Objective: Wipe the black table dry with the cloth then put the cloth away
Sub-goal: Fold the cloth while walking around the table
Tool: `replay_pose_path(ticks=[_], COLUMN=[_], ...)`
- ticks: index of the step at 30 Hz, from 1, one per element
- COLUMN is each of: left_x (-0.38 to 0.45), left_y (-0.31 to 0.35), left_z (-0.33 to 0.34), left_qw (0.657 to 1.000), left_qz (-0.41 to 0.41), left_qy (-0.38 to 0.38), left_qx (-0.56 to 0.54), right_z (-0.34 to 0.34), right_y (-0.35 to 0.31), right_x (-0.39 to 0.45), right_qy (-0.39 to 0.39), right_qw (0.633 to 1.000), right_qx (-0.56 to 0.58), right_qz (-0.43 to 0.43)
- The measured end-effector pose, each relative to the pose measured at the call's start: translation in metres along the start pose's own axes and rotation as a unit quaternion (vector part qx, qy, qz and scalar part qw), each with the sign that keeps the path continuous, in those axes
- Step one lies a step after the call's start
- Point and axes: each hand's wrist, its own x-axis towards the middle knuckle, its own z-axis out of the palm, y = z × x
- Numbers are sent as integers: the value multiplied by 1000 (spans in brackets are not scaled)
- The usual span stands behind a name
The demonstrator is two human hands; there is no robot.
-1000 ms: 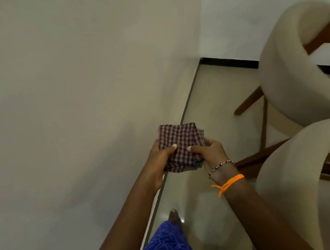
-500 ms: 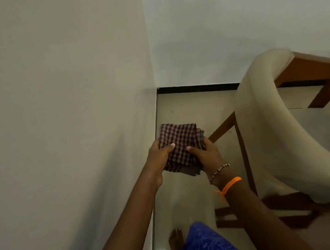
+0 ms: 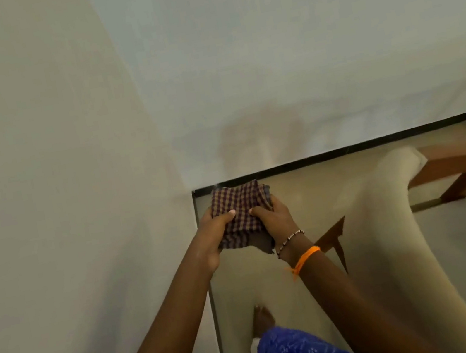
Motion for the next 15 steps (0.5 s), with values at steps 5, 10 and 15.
replay_pose_path(ticks=[5,10,15], left_x=[92,180,271], left_y=[70,112,165], left_z=[48,122,209], left_qw=[999,991,976], left_qz=[-15,-40,-52], left_qy=[-24,-97,-175], left_qx=[28,83,116], right_z=[-7,-51,-98], right_y=[-50,-88,-143], right_x=[94,180,275], right_qy=[36,111,181], right_qw=[999,991,976], right_qx=[32,75,119], right_qz=[16,24,28])
